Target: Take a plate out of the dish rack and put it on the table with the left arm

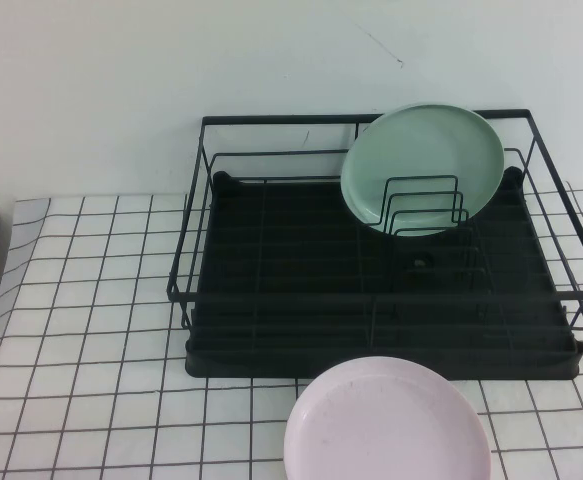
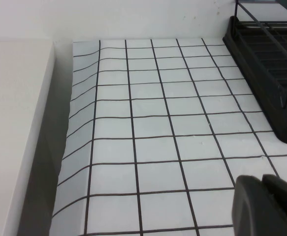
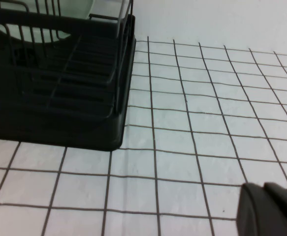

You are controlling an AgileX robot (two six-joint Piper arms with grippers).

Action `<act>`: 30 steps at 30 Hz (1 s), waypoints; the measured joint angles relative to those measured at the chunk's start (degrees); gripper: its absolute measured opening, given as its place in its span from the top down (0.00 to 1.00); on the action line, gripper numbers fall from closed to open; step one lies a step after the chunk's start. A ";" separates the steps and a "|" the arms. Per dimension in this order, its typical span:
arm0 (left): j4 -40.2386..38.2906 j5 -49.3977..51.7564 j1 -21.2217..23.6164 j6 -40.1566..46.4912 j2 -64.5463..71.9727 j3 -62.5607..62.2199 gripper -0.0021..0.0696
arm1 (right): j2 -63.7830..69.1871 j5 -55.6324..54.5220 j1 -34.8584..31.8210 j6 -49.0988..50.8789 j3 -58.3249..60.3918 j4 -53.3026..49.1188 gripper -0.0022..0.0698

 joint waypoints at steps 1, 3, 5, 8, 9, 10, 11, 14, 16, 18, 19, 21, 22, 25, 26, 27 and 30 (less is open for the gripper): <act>0.00 0.00 0.00 0.00 0.00 0.00 0.97 | 0.00 0.00 0.00 0.00 0.00 0.00 0.97; 0.00 0.00 0.00 0.00 0.00 0.00 0.97 | 0.00 0.00 0.00 0.00 0.00 0.00 0.97; 0.00 0.00 0.00 0.00 0.00 0.00 0.97 | 0.00 0.00 0.00 0.00 0.00 0.00 0.97; 0.00 0.00 0.00 0.00 0.00 0.00 0.97 | 0.00 0.00 0.00 0.00 0.00 0.00 0.97; 0.00 0.00 0.00 0.00 0.00 0.00 0.97 | 0.00 0.00 0.00 0.00 0.00 0.00 0.97; 0.00 0.00 0.00 0.00 0.00 0.00 0.97 | 0.00 0.00 0.00 0.00 0.00 0.00 0.97; 0.00 0.00 0.00 0.00 0.00 0.00 0.97 | 0.00 0.00 0.00 0.00 0.00 0.00 0.97; 0.00 0.00 0.00 0.21 0.00 0.00 0.97 | 0.00 0.00 0.00 0.00 0.00 0.00 0.97; 0.21 0.00 0.00 0.21 0.00 0.00 0.97 | 0.00 0.00 0.00 0.00 0.00 0.00 0.97; 0.94 0.02 0.00 0.21 0.00 0.00 0.97 | 0.00 0.00 0.00 0.00 0.00 0.00 0.97; 1.53 0.02 0.00 0.21 0.00 0.00 0.97 | 0.00 0.00 0.00 0.00 0.00 0.00 0.97; 2.56 0.12 0.00 0.21 0.00 0.00 0.97 | 0.00 0.00 0.00 0.00 0.00 0.00 0.97; 2.95 0.23 0.00 0.21 0.00 0.00 0.97 | 0.00 0.00 0.00 0.00 0.00 0.00 0.97; 3.17 0.23 0.00 0.21 -0.04 -0.08 0.97 | 0.00 0.00 0.00 0.00 0.00 0.00 0.97; 3.25 0.23 0.00 0.21 -0.04 -0.08 0.97 | 0.00 0.00 0.00 0.00 0.00 0.00 0.97; 3.25 0.34 0.00 0.21 -0.04 -0.08 0.97 | 0.00 0.00 0.00 0.00 0.00 0.00 0.97; 3.25 0.31 0.00 0.21 -0.04 -0.08 0.97 | 0.00 0.00 0.00 0.00 0.00 0.00 0.97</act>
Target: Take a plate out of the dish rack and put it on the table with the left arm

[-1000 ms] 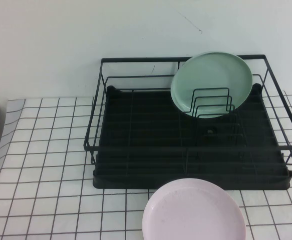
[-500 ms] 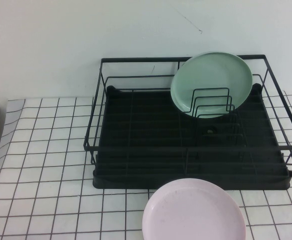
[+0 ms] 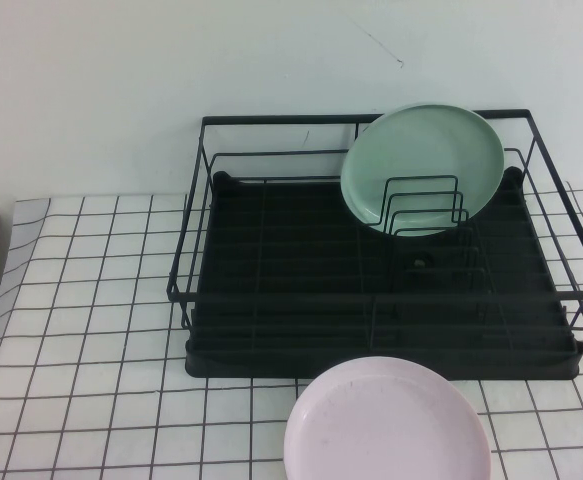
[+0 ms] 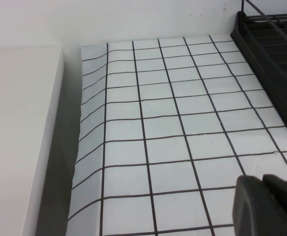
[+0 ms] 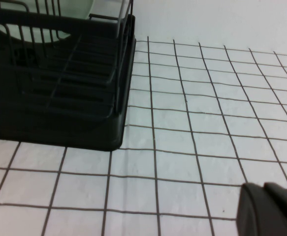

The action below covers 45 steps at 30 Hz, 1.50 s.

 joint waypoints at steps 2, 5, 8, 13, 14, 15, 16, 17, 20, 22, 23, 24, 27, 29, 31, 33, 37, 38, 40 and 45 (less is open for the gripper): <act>0.00 0.00 0.00 0.00 0.00 0.00 0.97 | 0.00 0.00 0.00 0.00 0.00 0.00 0.97; 0.00 0.00 0.00 0.00 0.00 0.00 0.97 | 0.00 0.00 0.00 0.00 0.00 0.00 0.97; 0.00 0.00 0.00 0.11 0.00 0.00 0.97 | 0.00 0.00 0.00 0.00 0.00 0.00 0.97; -0.66 0.00 0.00 0.11 0.00 0.00 0.97 | 0.00 0.00 0.00 0.00 0.00 0.00 0.97; -1.08 0.14 0.00 0.11 0.00 0.00 0.97 | 0.00 0.00 0.00 0.00 0.00 0.00 0.97; -1.48 0.14 0.00 0.11 0.00 0.00 0.97 | 0.00 0.00 0.00 0.00 0.00 0.00 0.97; -2.16 0.14 0.00 0.11 0.00 0.00 0.97 | 0.00 0.00 0.00 0.00 0.00 0.00 0.97; -3.01 0.14 0.00 0.11 0.00 0.00 0.97 | 0.00 0.00 0.00 0.00 0.00 0.00 0.97; -4.88 -0.46 0.00 0.11 0.00 0.00 0.97 | 0.00 0.00 0.00 0.00 0.00 0.00 0.97; -5.53 -1.98 0.00 0.11 0.00 0.11 0.97 | 0.00 0.00 0.00 0.00 0.00 0.00 0.97; -5.80 -2.94 0.00 0.11 0.00 0.20 0.97 | 0.00 0.00 0.00 0.00 0.00 0.00 0.97; -5.89 -4.38 0.00 0.11 0.00 0.23 0.97 | 0.00 0.00 0.00 0.00 0.00 0.00 0.97; -6.16 -13.34 0.00 0.11 0.00 0.23 0.97 | 0.00 0.00 0.00 0.00 0.00 0.00 0.97; -6.16 -21.48 0.00 0.11 0.00 0.23 0.97 | 0.00 0.00 0.00 0.00 0.00 0.00 0.97; -5.61 -28.99 0.00 0.70 0.00 0.23 0.97 | 0.00 0.00 0.00 0.00 0.00 0.00 0.97; -5.23 -35.92 0.00 1.09 0.00 0.23 0.97 | 0.00 0.00 0.00 0.00 0.00 0.00 0.97; -5.00 -47.27 0.00 1.19 0.00 0.23 0.97 | 0.00 0.00 0.00 0.00 0.00 0.00 0.97; -5.00 -49.82 0.00 1.19 0.00 0.23 0.97 | 0.00 0.00 0.00 0.00 0.00 0.00 0.97; -5.00 -53.42 0.00 1.73 0.00 0.23 0.97 | 0.00 0.00 0.00 0.00 0.00 0.00 0.97; -13.16 -52.43 0.00 3.68 -0.09 0.23 0.97 | 0.00 0.00 0.00 0.00 0.00 0.00 0.97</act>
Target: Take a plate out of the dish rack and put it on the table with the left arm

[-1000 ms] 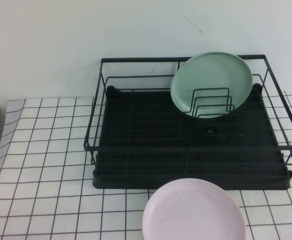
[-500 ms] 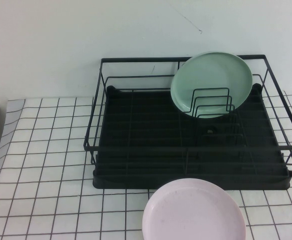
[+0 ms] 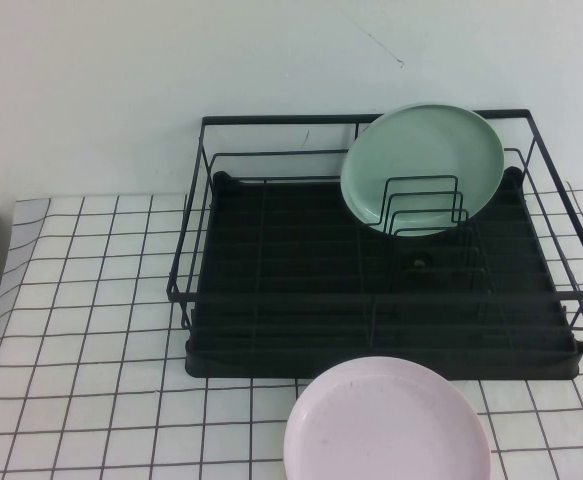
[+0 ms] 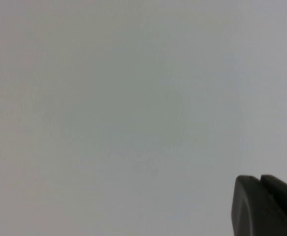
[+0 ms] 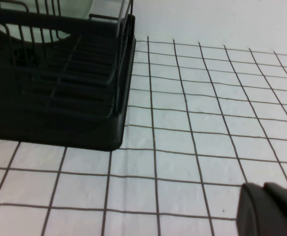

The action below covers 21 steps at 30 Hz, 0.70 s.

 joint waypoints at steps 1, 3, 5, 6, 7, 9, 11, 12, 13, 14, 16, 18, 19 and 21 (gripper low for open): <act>-2.25 2.00 0.00 0.00 0.00 0.00 0.97 | 0.00 0.00 0.00 0.00 0.00 0.00 0.97; -5.43 11.13 0.04 0.62 0.00 -1.42 0.97 | 0.00 0.00 0.00 0.00 0.00 0.00 0.97; -7.73 21.97 0.13 3.88 0.31 -5.49 0.97 | 0.00 0.00 0.00 0.00 0.00 0.00 0.97; -8.36 25.66 0.13 5.50 1.06 -7.53 0.97 | 0.00 0.00 0.00 0.00 0.00 0.00 0.97; -8.68 29.69 0.13 7.31 2.40 -10.23 0.97 | 0.00 0.00 0.00 0.00 0.00 0.00 0.97; -9.05 35.48 0.13 9.74 6.59 -15.89 0.97 | 0.00 0.00 0.00 0.00 0.00 0.00 0.97; -9.15 41.08 0.13 10.65 12.32 -21.40 0.97 | 0.00 0.00 0.00 0.00 0.00 0.00 0.97; -9.28 43.80 0.13 10.91 14.80 -23.61 0.97 | 0.00 0.00 0.00 0.00 0.00 0.00 0.97; -9.28 46.26 0.13 11.05 17.86 -26.20 0.97 | 0.00 0.00 0.00 0.00 0.00 0.00 0.97; -9.28 48.02 0.13 11.14 20.84 -28.49 0.97 | 0.00 0.00 0.00 0.00 0.00 0.00 0.97; -9.36 48.30 0.13 11.44 25.85 -31.19 0.97 | 0.00 0.00 0.00 0.00 0.00 0.00 0.97; -9.84 45.84 0.13 11.30 31.07 -32.08 0.97 | 0.00 0.00 0.00 0.00 0.00 0.00 0.97; -10.28 45.08 0.13 11.30 33.50 -32.60 0.97 | 0.00 0.00 0.00 0.00 0.00 0.00 0.97; -10.69 45.71 0.13 12.45 38.57 -34.68 0.97 | 0.00 0.00 0.00 0.00 0.00 0.00 0.97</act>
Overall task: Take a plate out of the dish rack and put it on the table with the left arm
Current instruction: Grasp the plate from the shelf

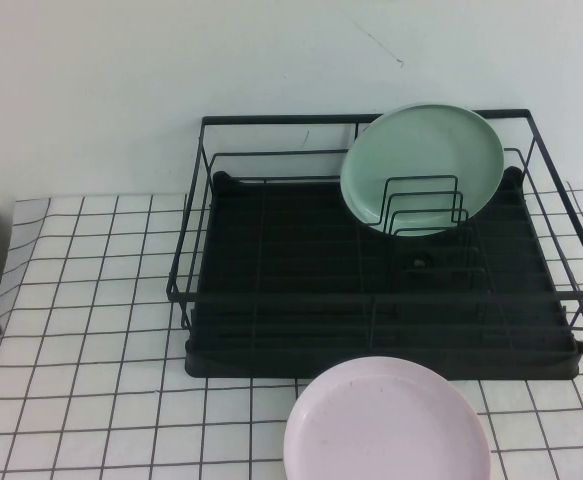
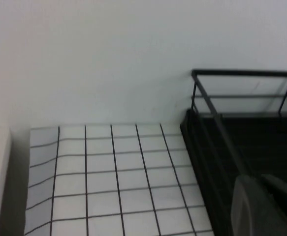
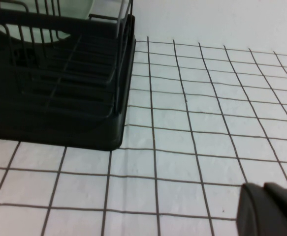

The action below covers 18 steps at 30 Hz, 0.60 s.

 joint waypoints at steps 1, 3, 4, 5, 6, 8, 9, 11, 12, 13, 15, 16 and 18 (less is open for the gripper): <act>0.00 1.00 0.00 1.00 2.07 -1.18 0.97 | 0.00 0.00 0.00 0.00 0.00 0.00 0.97; -0.11 4.28 0.00 3.86 6.51 -4.54 0.97 | 0.00 0.00 0.00 0.00 0.00 0.00 0.97; -0.11 5.92 0.00 5.36 8.95 -6.73 0.97 | 0.00 0.00 0.00 0.00 0.00 0.00 0.97; -0.21 7.26 0.00 6.73 11.41 -9.10 0.97 | 0.00 0.00 0.00 0.00 0.00 0.00 0.97; -0.33 8.36 0.00 8.07 14.02 -11.58 0.97 | 0.00 0.00 0.00 0.00 0.00 0.00 0.97; -1.47 9.68 -0.25 10.47 19.00 -16.21 0.97 | 0.00 0.00 0.00 0.00 0.00 0.00 0.97; -2.07 10.09 -0.64 11.87 21.83 -18.83 0.97 | 0.00 0.00 0.00 0.00 0.00 0.00 0.97; -2.54 10.42 -2.28 14.94 27.60 -24.28 0.97 | 0.00 0.00 0.00 0.00 0.00 0.00 0.97; -2.67 10.42 -3.22 16.21 30.09 -26.51 0.97 | 0.00 0.00 0.00 0.00 0.00 0.00 0.97; -2.77 10.42 -4.49 17.85 33.07 -29.19 0.96 | 0.00 0.00 0.00 0.00 0.00 0.00 0.97; -2.94 10.21 -7.34 20.92 38.73 -34.41 0.91 | 0.00 0.00 0.00 0.00 0.00 0.00 0.97; -3.22 9.72 -8.54 22.02 40.94 -36.41 0.88 | 0.00 0.00 0.00 0.00 0.00 0.00 0.97; -3.44 8.38 -11.23 25.38 46.54 -41.26 0.79 | 0.00 0.00 0.00 0.00 0.00 0.00 0.97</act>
